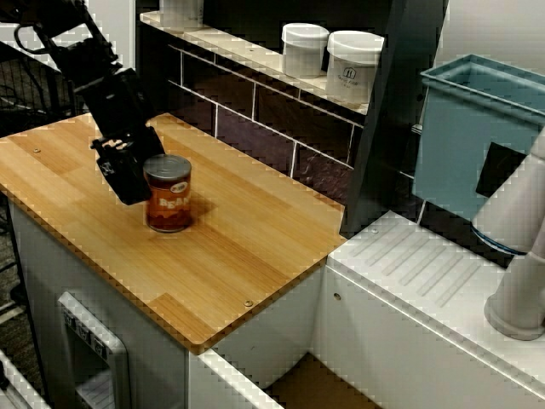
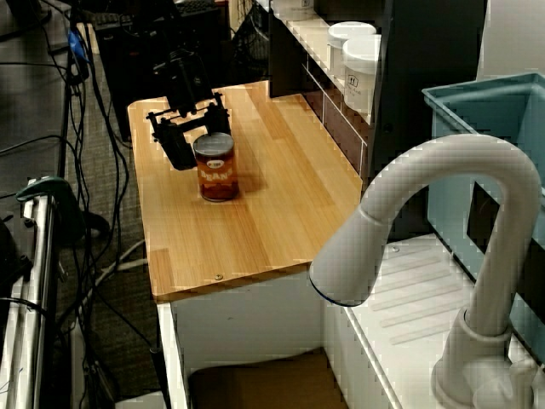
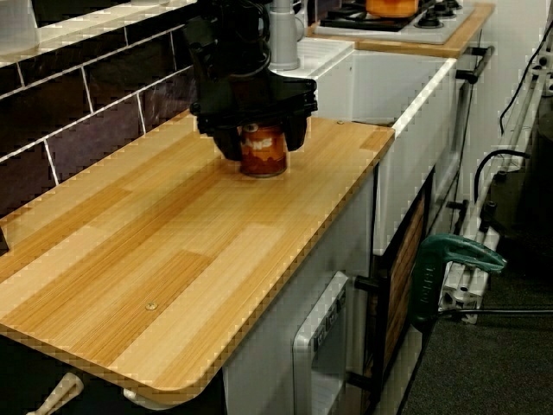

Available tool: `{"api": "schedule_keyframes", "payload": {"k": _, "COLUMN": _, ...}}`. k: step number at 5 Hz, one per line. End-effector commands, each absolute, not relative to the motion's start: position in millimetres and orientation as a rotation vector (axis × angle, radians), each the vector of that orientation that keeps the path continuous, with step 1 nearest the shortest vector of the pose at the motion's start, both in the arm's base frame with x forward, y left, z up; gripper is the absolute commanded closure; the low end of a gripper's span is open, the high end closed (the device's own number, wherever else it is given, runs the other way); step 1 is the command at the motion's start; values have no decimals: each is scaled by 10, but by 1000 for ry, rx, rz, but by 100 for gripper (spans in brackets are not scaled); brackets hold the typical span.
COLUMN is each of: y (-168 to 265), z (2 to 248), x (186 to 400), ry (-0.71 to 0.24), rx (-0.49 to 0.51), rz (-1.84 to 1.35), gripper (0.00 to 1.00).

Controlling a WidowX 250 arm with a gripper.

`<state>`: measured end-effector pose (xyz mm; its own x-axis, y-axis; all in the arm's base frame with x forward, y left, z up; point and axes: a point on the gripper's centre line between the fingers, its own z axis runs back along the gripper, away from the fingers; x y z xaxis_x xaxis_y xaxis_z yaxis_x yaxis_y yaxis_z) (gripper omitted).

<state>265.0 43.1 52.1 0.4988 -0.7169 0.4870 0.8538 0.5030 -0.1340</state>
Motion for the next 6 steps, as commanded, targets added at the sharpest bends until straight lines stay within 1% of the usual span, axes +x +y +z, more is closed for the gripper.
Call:
{"api": "schedule_keyframes", "payload": {"k": 1, "y": 126, "z": 536, "x": 2644, "ry": -402, "rx": -303, "rz": -1009, "gripper": 0}}
{"api": "schedule_keyframes", "payload": {"k": 2, "y": 27, "z": 589, "x": 2652, "ry": -421, "rx": -311, "rz": -990, "gripper": 0}}
{"api": "schedule_keyframes", "payload": {"k": 4, "y": 16, "z": 655, "x": 2640, "ry": -393, "rx": -320, "rz": -978, "gripper": 0}}
{"api": "schedule_keyframes", "payload": {"k": 5, "y": 123, "z": 676, "x": 2670, "ry": -353, "rx": -327, "rz": -999, "gripper": 0}}
{"api": "schedule_keyframes", "payload": {"k": 6, "y": 312, "z": 752, "x": 2684, "ry": -373, "rx": -326, "rz": -969, "gripper": 0}}
